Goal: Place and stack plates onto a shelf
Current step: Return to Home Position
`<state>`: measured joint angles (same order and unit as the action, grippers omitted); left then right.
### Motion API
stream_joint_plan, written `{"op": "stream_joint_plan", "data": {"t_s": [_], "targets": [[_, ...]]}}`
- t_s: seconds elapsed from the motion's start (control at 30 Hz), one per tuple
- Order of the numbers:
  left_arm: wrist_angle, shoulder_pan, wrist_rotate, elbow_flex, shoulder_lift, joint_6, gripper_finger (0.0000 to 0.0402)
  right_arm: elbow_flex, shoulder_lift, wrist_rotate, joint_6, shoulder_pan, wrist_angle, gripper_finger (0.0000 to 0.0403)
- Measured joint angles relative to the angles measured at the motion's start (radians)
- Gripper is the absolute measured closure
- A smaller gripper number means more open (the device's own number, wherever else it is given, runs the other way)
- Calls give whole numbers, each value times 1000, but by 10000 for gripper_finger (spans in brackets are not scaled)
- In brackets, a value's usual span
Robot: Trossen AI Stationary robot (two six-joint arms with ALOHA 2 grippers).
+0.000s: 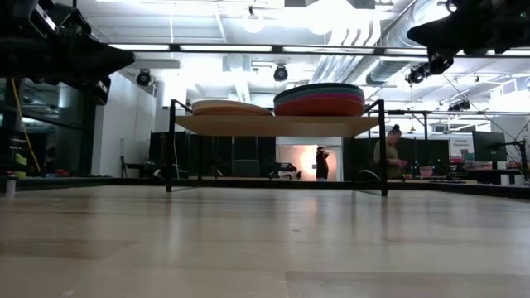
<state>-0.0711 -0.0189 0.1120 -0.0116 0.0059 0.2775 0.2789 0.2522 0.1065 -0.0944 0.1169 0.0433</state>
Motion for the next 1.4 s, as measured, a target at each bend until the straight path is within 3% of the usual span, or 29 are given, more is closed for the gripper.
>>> {"op": "stream_joint_plan", "data": {"t_s": [0.13, 0.3, 0.4, 0.63, 0.87, 1.4], "targets": [[0, 0, 0, 0, 0, 0, 401, -12, -30, -2, 5, 0, -10, 403], [0, 0, 0, 0, 0, 0, 401, -183, -111, -15, -75, 0, -199, 403], [0, 0, 0, 0, 0, 0, 401, -217, -169, -70, -74, 0, -260, 403], [0, 0, 0, 0, 0, 0, 401, -267, -248, -76, -83, 0, -52, 403], [0, 0, 2, 0, 0, 0, 401, -267, -232, -73, 2, -2, -53, 403], [0, 0, 2, 0, 0, 0, 401, -267, -232, -73, -51, -2, -52, 403]]}}
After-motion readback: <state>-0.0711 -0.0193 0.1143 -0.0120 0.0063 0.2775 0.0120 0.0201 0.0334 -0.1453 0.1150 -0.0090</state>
